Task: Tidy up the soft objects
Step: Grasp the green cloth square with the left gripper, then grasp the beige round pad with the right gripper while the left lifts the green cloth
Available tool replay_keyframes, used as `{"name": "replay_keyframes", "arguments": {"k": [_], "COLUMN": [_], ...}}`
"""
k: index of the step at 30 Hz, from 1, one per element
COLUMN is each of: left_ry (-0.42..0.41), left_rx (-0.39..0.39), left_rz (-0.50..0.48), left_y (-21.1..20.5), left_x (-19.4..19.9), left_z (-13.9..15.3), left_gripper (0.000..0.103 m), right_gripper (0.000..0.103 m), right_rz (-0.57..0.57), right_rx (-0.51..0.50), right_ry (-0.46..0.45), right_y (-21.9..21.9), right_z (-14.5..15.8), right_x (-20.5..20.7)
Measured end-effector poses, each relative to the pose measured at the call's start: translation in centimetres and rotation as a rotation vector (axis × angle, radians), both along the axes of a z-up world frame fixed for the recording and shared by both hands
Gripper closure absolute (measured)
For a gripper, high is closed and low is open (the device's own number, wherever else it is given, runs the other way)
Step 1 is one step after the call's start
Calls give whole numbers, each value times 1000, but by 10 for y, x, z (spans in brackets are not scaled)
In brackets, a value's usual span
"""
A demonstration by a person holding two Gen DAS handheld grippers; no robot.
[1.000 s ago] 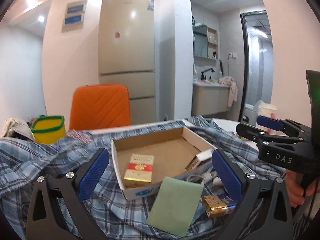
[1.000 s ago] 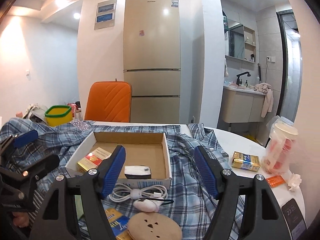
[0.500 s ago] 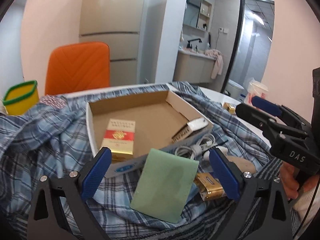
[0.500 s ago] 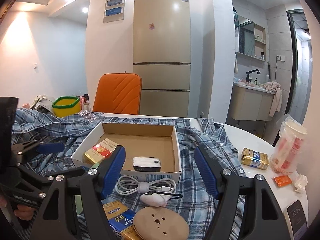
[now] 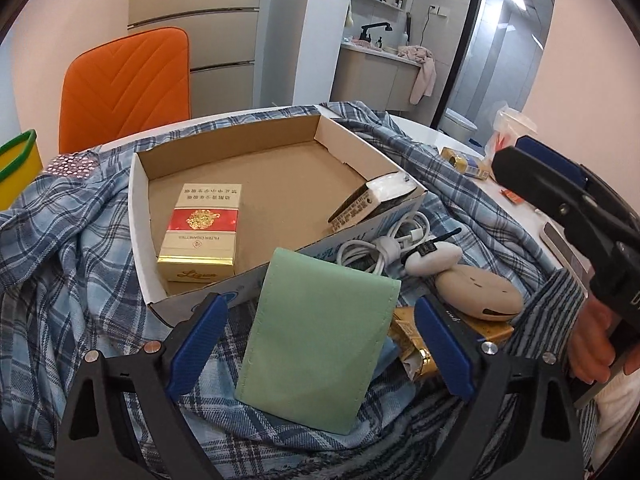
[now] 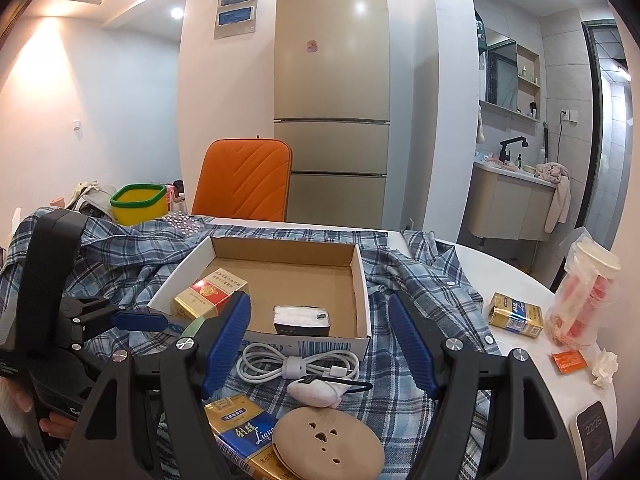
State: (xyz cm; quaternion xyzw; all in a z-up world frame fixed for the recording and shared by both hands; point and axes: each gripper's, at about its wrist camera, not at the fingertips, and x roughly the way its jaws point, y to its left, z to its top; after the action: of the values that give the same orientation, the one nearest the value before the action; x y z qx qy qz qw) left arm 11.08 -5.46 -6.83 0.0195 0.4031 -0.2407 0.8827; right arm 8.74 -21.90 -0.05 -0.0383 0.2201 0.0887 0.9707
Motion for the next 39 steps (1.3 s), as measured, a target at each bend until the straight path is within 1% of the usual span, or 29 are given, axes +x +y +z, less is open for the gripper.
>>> {"name": "replay_keyframes", "arguments": {"k": [4,6,8,11,12,13,17,19,21,26,30,34,35,36,37,39], "left_ry": [29,24,36,62,68,68,31,3,-43,-216,-352,-453,-468,-477,-480,-471], "left_rx": [24,20,18,13,11,9,0,-13,-22,-44,-60,-67,-66,-63,-55,-26], "left_rz": [-9,-10,-9,-11,-12,-12,-7,-2,12,57,75,97,97,91,85,76], "left_y": [-5,-4,-3,-3,-3,-3,-1,2,5,14,19,23,23,23,20,15], "left_x": [5,4,6,9,10,10,3,-1,-7,-31,-53,-68,-70,-71,-71,-69], "left_z": [-5,-5,-6,-8,-9,-9,-4,0,7,28,41,53,55,56,56,54], "left_gripper": [10,10,10,18,25,28,29,30,30,30,30,30,30,30,30,30], "right_gripper": [29,29,29,29,29,29,29,29,29,29,29,29,27,16,8,5], "right_rz": [-2,-1,0,2,4,7,10,5,4,-7,-27,-81,-86,-87,-93,-119], "right_rx": [-3,-2,-5,-11,-12,-10,5,7,10,12,7,20,19,16,25,67], "right_ry": [5,5,6,8,11,16,38,37,37,41,32,28,25,28,34,49], "right_y": [0,0,0,0,0,0,-1,-2,-3,-4,-5,-8,-7,-7,-8,-15], "right_z": [0,0,-1,-1,-1,-1,-3,-3,-3,-3,-2,3,4,5,6,5], "right_x": [0,0,0,0,0,0,3,3,3,4,4,-2,-6,-8,-11,-15]}}
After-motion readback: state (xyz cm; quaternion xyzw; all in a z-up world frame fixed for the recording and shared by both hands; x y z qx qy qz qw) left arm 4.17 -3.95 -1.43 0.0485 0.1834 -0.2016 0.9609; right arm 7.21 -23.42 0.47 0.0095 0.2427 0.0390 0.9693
